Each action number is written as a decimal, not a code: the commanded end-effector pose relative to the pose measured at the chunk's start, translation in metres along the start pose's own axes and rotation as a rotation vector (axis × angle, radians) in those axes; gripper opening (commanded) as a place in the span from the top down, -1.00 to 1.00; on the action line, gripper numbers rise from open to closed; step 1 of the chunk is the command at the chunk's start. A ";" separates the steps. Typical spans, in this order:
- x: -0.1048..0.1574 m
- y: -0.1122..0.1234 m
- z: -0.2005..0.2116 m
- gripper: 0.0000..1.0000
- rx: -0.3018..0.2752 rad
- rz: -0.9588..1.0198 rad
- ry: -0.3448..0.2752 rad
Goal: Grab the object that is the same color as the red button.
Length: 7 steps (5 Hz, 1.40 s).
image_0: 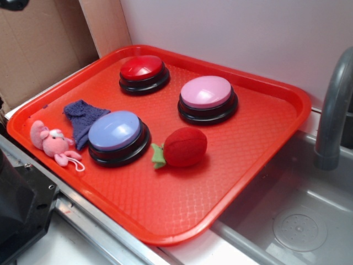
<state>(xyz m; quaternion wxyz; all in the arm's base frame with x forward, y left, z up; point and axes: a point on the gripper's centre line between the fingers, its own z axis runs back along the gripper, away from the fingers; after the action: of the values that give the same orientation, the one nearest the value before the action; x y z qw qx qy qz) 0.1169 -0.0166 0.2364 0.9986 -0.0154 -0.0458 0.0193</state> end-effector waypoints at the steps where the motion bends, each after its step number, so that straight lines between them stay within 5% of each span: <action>1: 0.000 0.000 0.000 -1.00 0.000 0.000 0.000; 2: 0.020 -0.026 -0.016 -1.00 0.061 -0.257 -0.020; 4: 0.042 -0.058 -0.049 -1.00 0.052 -0.620 -0.086; 7: 0.064 -0.091 -0.139 -1.00 0.069 -0.746 -0.088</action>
<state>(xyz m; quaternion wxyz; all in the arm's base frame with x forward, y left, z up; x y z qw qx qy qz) 0.1977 -0.1027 0.1008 0.9366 0.0395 -0.0733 -0.3403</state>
